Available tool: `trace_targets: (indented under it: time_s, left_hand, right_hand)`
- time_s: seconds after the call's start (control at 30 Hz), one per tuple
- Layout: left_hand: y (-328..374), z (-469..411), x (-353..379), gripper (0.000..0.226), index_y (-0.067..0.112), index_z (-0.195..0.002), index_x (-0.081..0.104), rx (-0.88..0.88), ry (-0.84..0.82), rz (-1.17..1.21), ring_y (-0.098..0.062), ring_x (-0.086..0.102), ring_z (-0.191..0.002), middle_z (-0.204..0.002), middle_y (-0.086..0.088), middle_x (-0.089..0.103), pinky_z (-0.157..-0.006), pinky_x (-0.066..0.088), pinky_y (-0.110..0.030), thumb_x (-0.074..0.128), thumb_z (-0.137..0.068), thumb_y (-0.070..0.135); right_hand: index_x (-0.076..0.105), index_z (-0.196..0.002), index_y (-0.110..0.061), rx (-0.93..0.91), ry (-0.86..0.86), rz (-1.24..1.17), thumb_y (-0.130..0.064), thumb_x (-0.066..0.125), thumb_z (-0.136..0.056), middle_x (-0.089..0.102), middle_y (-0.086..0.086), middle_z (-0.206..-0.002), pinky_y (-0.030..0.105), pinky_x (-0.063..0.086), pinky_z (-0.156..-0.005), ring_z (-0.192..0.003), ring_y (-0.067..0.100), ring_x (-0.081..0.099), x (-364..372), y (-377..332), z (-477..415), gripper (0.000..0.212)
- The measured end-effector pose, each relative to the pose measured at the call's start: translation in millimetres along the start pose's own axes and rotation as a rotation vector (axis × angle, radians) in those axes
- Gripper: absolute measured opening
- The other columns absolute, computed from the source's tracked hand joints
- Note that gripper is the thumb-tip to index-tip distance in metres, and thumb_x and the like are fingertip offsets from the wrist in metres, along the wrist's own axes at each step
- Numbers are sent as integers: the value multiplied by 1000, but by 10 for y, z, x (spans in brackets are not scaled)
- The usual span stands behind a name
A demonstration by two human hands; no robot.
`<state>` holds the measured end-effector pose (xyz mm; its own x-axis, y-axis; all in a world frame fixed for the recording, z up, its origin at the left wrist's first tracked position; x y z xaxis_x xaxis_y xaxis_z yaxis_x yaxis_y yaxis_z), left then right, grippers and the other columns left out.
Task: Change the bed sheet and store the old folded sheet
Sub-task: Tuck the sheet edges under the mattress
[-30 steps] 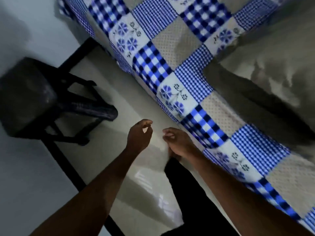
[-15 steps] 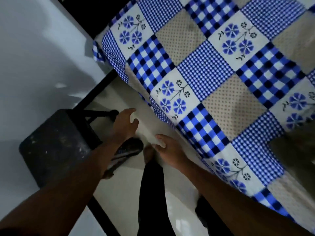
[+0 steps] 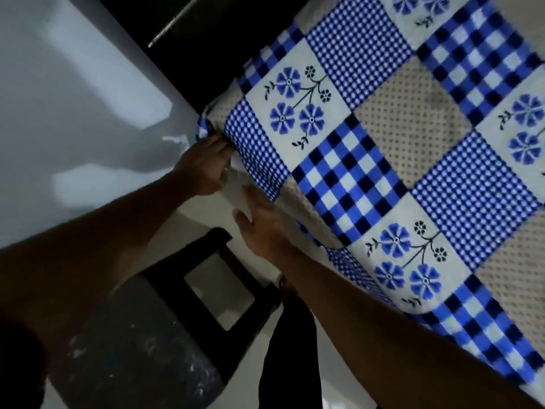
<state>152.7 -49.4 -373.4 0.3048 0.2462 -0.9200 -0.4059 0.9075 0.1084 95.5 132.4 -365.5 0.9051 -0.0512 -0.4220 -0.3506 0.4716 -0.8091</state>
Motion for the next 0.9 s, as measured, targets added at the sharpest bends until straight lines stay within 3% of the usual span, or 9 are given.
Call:
trace_targets:
  time_s: [0.1,0.2,0.37,0.47,0.6,0.67,0.73,0.83,0.9]
  left_hand:
    - [-161,-37,106,64,-8,-132,54,92,-125,-133,-45,49,-125,-131,-27,56,-108,39,-53,50,-75,20]
    - [-235,-113,153,57,-7,-125,59,131,-87,-147,-44,56,-114,-122,-26,62,-103,44,-50,48,-83,30]
    - [-294,-224,185,49,-10,-115,61,194,-25,-78,-44,58,-100,-107,-25,62,-96,45,-49,48,-78,19]
    - [-283,-150,12,38,-6,-116,64,171,198,39,-40,59,-102,-111,-23,64,-90,48,-44,52,-81,6]
    - [-283,45,-171,34,1,-118,68,16,428,49,-35,62,-103,-113,-17,69,-84,53,-42,57,-87,10]
    - [-366,71,-99,41,-4,-125,63,-32,391,29,-36,59,-111,-121,-21,65,-95,50,-42,57,-87,11]
    - [-419,-6,-2,43,-9,-124,59,-18,249,4,-39,55,-115,-123,-25,61,-101,47,-44,54,-87,12]
    - [-375,-211,-7,32,-7,-97,63,-17,96,-12,-40,58,-94,-97,-23,61,-87,47,-45,48,-80,16]
    - [-380,-328,17,34,-6,-89,65,6,20,-38,-37,58,-89,-90,-22,64,-86,43,-40,47,-81,22]
  right_hand:
    - [27,-156,-6,12,15,178,-41,39,-105,25,15,-163,41,23,-122,-151,30,22,26,-57,-417,63]
    - [16,-159,-9,99,-1,352,-44,34,-105,18,11,-165,42,22,-120,-151,29,19,78,45,-662,66]
    - [-6,-160,-14,170,-78,471,-38,40,-102,-2,4,-168,53,16,-119,-153,31,6,208,44,-858,77]
    - [-4,-160,-17,231,-3,455,-36,45,-97,0,2,-168,54,19,-117,-152,30,10,249,0,-881,82]
    - [-1,-160,-14,312,43,422,-37,47,-94,3,4,-168,50,18,-119,-152,29,11,269,-81,-908,85]
    - [-10,-159,-13,391,-23,378,-42,43,-95,-6,6,-168,54,9,-121,-153,31,-1,298,-147,-1000,87]
    - [-14,-157,-15,476,-54,318,-48,41,-95,-12,5,-167,57,0,-120,-152,33,-10,337,-190,-1076,90]
    - [-10,-159,-19,511,15,274,-47,42,-93,-8,2,-168,57,-3,-120,-152,32,-9,354,-209,-1089,88]
    - [-6,-160,-18,467,59,298,-40,45,-93,-2,2,-168,54,2,-121,-153,29,-2,344,-202,-1044,87]
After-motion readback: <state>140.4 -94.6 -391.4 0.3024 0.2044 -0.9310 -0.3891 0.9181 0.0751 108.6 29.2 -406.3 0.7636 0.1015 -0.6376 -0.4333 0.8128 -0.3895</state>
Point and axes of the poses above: each hand's wrist, its own z-axis away from the middle knuckle, its own x-axis out of the palm, y = z × x, the point moved 5 cm from there along -z, towards the middle knuckle
